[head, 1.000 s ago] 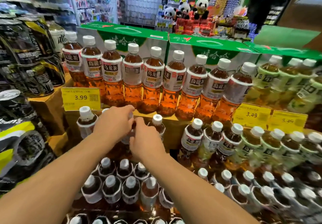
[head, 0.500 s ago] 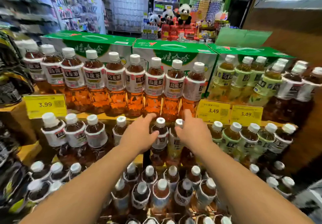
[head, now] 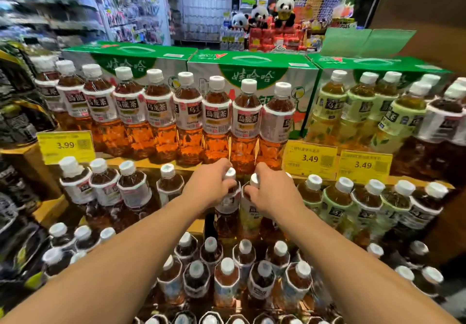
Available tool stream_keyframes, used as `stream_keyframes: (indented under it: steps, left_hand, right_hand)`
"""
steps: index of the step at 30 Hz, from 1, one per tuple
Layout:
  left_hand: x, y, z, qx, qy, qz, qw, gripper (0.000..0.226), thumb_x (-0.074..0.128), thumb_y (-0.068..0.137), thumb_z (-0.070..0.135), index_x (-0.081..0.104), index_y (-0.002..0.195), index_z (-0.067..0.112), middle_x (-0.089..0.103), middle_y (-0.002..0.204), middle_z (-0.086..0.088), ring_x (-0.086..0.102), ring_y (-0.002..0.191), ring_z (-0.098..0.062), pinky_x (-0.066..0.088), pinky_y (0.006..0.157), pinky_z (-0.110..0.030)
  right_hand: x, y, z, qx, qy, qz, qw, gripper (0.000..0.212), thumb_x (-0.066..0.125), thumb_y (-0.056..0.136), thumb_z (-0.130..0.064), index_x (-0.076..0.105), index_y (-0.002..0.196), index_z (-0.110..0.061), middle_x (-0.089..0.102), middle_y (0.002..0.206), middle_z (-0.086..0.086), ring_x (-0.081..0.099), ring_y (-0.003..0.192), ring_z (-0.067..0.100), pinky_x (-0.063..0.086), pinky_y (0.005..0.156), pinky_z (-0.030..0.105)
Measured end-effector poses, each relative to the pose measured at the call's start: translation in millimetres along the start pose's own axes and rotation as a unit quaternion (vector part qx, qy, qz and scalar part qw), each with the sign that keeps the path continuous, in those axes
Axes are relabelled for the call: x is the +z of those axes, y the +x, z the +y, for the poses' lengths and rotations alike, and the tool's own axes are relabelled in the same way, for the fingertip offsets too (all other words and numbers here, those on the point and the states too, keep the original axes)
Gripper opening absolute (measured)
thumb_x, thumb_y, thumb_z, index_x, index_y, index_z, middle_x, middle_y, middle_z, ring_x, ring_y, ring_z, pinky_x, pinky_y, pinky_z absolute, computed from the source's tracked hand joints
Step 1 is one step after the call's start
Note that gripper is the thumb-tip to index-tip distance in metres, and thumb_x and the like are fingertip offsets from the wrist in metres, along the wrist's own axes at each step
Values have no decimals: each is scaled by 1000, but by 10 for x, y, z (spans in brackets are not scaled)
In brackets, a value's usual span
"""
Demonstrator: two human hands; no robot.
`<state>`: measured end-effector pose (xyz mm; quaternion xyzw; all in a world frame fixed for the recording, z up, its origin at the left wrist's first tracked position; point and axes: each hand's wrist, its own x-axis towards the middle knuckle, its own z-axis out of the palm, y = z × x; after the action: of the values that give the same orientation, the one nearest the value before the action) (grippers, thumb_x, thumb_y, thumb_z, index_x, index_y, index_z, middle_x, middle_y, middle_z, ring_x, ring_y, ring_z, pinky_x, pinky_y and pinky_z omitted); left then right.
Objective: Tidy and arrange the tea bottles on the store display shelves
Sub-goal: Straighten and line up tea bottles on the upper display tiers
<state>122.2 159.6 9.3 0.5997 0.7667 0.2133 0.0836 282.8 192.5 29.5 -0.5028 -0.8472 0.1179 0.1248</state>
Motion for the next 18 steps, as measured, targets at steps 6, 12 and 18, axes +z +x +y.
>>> stream_keyframes:
  steps: [6, 12, 18]
  left_hand:
    - [85, 59, 143, 1, -46, -11, 999, 33, 65, 88, 37, 55, 119, 27, 67, 115, -1, 62, 99, -24, 49, 79, -34]
    - [31, 37, 113, 34, -127, -61, 990, 30, 61, 92, 29, 59, 122, 25, 65, 118, 4, 59, 103, -15, 41, 78, -24]
    - [-51, 53, 147, 100, -139, -105, 980, 36, 59, 93, 16, 59, 129, 18, 61, 130, 1, 54, 118, -16, 40, 96, -26]
  right_hand:
    - [-231, -114, -20, -23, -10, 25, 999, 30, 61, 93, -44, 43, 103, -22, 63, 100, 8, 59, 89, 29, 40, 63, 35]
    - [-321, -213, -132, -35, 2, 14, 999, 28, 60, 93, -46, 48, 105, -24, 66, 101, 7, 54, 84, 25, 40, 64, 33]
    - [-326, -316, -189, -42, 27, -11, 999, 38, 62, 94, -42, 52, 124, -22, 57, 89, -2, 51, 82, 20, 36, 59, 30]
